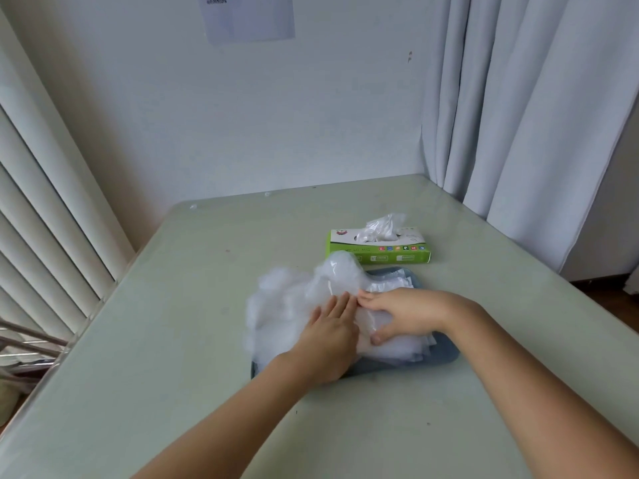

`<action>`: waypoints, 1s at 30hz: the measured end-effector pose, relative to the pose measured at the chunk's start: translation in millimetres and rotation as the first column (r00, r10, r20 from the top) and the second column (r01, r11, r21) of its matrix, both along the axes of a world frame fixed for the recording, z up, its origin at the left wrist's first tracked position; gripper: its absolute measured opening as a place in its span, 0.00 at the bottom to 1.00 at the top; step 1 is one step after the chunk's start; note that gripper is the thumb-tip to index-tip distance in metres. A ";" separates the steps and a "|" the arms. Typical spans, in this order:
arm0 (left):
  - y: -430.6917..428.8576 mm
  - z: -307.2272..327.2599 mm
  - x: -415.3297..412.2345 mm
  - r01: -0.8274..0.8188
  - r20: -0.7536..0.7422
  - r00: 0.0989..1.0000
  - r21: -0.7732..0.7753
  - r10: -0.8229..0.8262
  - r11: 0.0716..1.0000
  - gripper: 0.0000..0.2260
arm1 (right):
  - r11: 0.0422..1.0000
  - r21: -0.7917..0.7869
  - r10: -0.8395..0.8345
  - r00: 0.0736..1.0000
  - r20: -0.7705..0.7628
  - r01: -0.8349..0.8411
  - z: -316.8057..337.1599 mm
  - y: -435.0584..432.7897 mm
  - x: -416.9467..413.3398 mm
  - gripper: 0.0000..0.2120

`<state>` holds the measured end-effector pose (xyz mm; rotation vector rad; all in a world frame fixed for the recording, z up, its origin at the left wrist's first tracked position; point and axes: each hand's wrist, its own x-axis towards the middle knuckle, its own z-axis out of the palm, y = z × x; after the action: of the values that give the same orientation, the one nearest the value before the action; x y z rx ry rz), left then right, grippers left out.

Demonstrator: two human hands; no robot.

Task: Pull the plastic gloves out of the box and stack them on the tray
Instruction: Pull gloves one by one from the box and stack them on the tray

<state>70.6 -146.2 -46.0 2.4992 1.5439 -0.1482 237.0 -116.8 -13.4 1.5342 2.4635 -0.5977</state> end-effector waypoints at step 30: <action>-0.5 -11.5 -37.7 0.198 0.307 0.929 0.054 -0.205 0.979 0.27 | 0.957 0.125 -0.172 0.857 -0.486 0.263 2.5 63.1 -67.2 0.11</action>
<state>33.0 -146.7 -57.5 2.5426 1.1707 0.2257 169.7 -53.7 -10.9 1.9619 2.7782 -0.8945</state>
